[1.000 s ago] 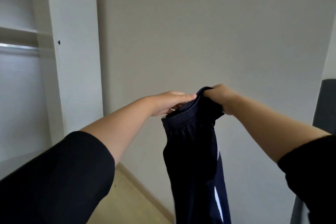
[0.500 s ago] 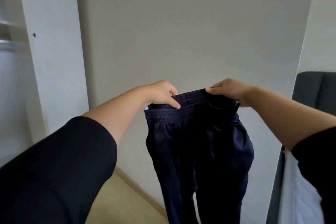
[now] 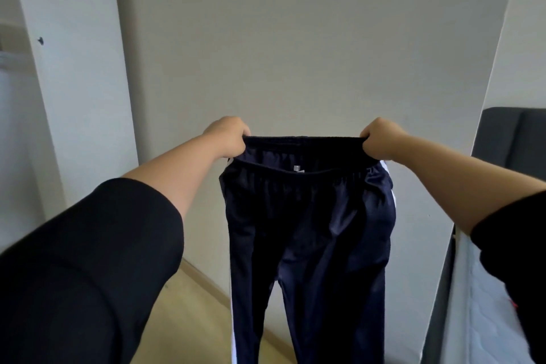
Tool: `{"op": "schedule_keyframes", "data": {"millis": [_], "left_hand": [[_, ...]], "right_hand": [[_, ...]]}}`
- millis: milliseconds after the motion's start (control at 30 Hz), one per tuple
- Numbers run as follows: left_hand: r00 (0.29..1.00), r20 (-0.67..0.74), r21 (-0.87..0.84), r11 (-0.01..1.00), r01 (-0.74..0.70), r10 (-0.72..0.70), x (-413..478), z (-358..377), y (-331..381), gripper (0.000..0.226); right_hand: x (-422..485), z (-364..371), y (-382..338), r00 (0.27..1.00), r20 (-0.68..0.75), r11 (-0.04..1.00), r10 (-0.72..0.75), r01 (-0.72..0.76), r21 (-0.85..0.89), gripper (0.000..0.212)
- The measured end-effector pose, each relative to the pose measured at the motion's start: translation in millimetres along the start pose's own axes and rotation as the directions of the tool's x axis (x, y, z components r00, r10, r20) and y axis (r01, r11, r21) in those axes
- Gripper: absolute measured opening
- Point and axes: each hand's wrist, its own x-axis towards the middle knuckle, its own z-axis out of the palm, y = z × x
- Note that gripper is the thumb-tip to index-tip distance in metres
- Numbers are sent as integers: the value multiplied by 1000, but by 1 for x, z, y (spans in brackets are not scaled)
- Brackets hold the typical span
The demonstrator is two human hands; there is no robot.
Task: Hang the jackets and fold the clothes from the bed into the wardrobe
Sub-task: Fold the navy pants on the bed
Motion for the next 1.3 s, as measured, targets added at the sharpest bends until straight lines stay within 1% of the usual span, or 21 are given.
{"op": "schedule_keyframes", "data": {"millis": [100,167,233,300,400,433,467,533,567,600,667,700,767,800,867,900,967,1067,1133,1200,1300], "left_hand": [[996,-1,-211,974,87,-89,0,5,-15,19],[988,56,-406,901,153,-143,-3,7,-15,19],[969,111,-604,759,243,-222,-5,8,-12,23],[945,176,-708,632,316,-276,-6,9,-11,26],[938,251,-823,458,336,-238,-10,13,-13,28],[941,269,-858,392,331,-204,-12,15,-15,28],[943,289,-886,326,329,-166,-14,16,-16,28],[934,343,-908,221,356,-96,-17,14,-18,25],[927,371,-905,198,376,-60,-16,14,-20,27],[919,394,-899,202,388,-11,-15,14,-22,35],[903,416,-891,247,381,108,-14,16,-27,63],[893,419,-892,260,370,165,-13,18,-31,72],[874,398,-912,228,342,280,-16,19,-41,81],[867,379,-921,219,321,324,-17,19,-47,81],[857,360,-925,260,277,369,-18,21,-53,52],[867,363,-919,283,273,341,-18,21,-51,36],[910,370,-902,308,304,185,-15,22,-44,22],[951,295,-881,359,309,-95,-7,24,-27,12],[955,198,-847,451,280,-221,-1,22,-21,15],[962,140,-830,502,243,-235,2,17,-23,22],[988,144,-820,552,151,-56,-3,6,-37,12]], "right_hand": [[10,5,10,987,-4,959,158,-153,240,29],[14,6,13,981,-18,938,191,-178,297,31],[16,5,15,984,-26,943,179,-164,290,26],[14,5,15,985,-8,945,170,-160,286,18],[12,5,18,983,99,943,153,-175,284,20],[11,7,20,983,122,924,136,-171,343,22],[10,8,21,980,148,855,133,-189,484,24],[8,13,22,973,204,600,109,-228,766,27],[9,16,22,968,235,483,85,-246,840,27],[9,19,23,962,264,400,70,-270,876,25],[8,21,27,942,335,315,-6,-316,895,29],[7,21,30,926,369,312,-81,-328,892,39],[5,21,40,876,416,362,-243,-316,877,53],[3,22,45,847,435,385,-305,-308,870,53],[1,24,52,814,448,420,-369,-284,862,42],[3,26,52,815,453,440,-361,-279,853,39],[6,34,45,866,431,472,-254,-278,837,29],[12,43,27,956,289,455,-44,-238,858,13],[14,45,16,973,231,432,-6,-206,878,6],[14,41,12,973,222,379,-68,-181,907,10],[6,30,17,913,247,251,-326,-168,953,21]]}}
